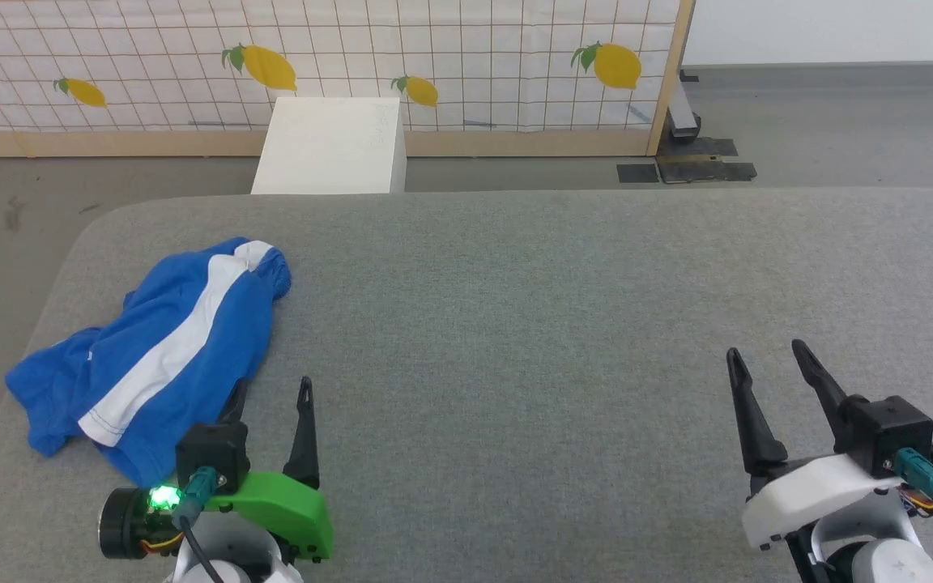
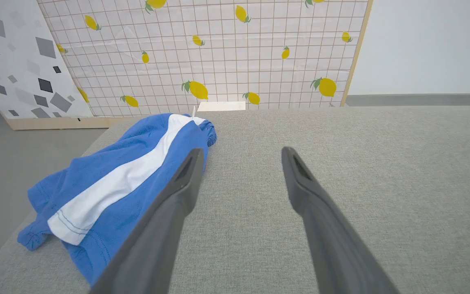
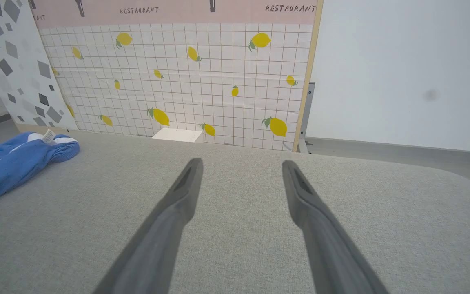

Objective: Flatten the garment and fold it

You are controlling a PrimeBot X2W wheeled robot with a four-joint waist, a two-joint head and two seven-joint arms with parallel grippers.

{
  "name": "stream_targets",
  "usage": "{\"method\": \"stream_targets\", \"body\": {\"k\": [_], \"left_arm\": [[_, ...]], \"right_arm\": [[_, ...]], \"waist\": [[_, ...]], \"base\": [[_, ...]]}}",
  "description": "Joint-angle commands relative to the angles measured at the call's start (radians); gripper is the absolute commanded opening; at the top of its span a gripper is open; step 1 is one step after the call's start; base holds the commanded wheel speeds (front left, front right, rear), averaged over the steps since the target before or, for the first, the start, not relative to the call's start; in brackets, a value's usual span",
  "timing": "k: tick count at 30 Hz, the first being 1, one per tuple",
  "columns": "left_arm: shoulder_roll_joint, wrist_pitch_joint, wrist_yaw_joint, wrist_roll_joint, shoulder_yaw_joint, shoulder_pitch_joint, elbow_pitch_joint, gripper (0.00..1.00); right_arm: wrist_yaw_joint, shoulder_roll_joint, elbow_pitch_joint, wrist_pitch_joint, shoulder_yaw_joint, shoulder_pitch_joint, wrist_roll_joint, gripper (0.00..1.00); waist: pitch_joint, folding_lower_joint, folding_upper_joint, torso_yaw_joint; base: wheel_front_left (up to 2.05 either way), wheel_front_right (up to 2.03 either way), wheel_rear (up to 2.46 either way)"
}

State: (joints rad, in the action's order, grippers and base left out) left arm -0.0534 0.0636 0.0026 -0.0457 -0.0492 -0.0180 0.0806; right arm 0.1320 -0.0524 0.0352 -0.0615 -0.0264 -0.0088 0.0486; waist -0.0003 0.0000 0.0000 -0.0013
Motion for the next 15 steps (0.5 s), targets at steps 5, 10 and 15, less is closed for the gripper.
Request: {"method": "stream_targets", "body": {"k": [5, 10, 15], "left_arm": [[-0.003, 0.017, 0.007, -0.016, -0.01, -0.022, 0.018, 1.0], [-0.003, 0.027, 0.009, -0.022, -0.017, -0.025, 0.029, 1.0], [-0.003, 0.038, 0.011, -0.027, -0.025, -0.027, 0.041, 1.0]], "right_arm": [[0.0, 0.001, 0.01, -0.019, -0.006, 0.023, 0.016, 1.0], [0.0, 0.001, 0.015, -0.029, -0.01, 0.027, 0.022, 1.0], [-0.001, 0.001, 0.021, -0.039, -0.014, 0.032, 0.03, 1.0]], "waist": [[-0.001, 0.0, 0.0, 0.0], [-0.003, 0.0, 0.0, 0.0], [-0.005, 0.0, 0.0, 0.0]], "base": [[0.0, 0.0, 0.0], [0.0, 0.0, 0.0], [0.0, 0.0, 0.0]]}}
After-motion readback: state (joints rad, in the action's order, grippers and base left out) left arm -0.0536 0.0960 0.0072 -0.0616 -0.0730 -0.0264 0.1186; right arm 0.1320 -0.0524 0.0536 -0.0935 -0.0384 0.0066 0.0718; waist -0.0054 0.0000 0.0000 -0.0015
